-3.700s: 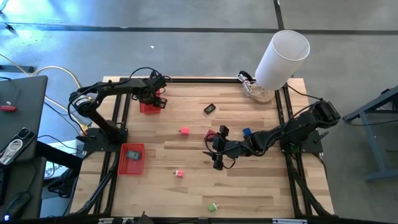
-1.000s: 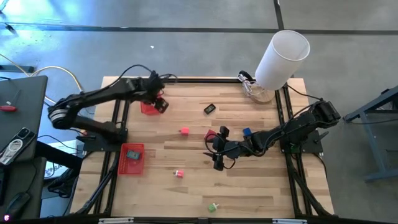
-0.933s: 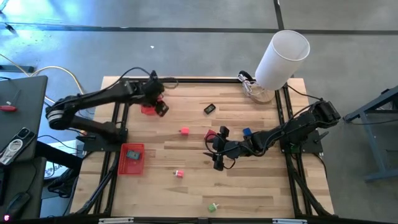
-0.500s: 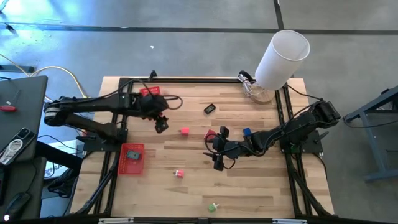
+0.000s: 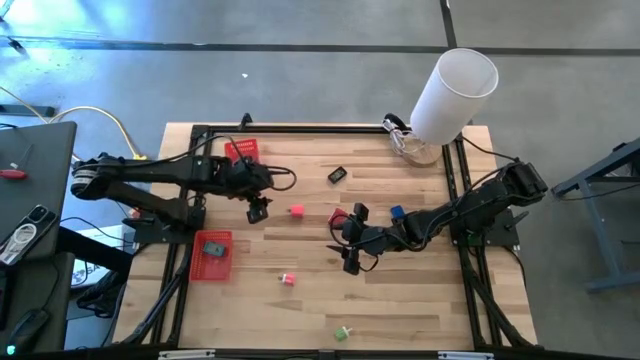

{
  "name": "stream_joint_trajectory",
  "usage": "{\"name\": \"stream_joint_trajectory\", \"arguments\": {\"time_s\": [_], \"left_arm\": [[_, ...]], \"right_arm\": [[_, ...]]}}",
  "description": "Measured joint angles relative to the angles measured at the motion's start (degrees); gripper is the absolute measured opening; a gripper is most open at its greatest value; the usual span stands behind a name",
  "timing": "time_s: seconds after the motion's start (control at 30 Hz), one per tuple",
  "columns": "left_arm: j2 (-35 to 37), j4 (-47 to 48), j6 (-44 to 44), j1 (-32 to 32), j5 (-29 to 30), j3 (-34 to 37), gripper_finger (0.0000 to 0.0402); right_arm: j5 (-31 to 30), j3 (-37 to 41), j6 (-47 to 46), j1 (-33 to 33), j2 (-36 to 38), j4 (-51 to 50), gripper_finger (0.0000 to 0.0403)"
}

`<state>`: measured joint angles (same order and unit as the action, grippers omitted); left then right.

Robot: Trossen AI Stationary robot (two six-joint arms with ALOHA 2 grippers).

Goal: Pick & Place Office items
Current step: Put the blue digital clock into the bottom red bin

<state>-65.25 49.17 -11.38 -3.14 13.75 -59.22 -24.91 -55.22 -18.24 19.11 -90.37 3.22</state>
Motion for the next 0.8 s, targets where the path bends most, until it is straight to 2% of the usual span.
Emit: {"name": "stream_joint_trajectory", "arguments": {"time_s": [0.57,0.8], "left_arm": [[0.0,-2.9,-2.0,6.5,-0.2,0.9,0.0238],[0.0,-2.9,-2.7,10.1,-0.4,0.9,0.0238]], "right_arm": [[7.1,0.0,0.5,0.3,0.0,0.0,0.0236],[7.2,0.0,0.6,0.4,0.0,-0.1,0.0236]]}}
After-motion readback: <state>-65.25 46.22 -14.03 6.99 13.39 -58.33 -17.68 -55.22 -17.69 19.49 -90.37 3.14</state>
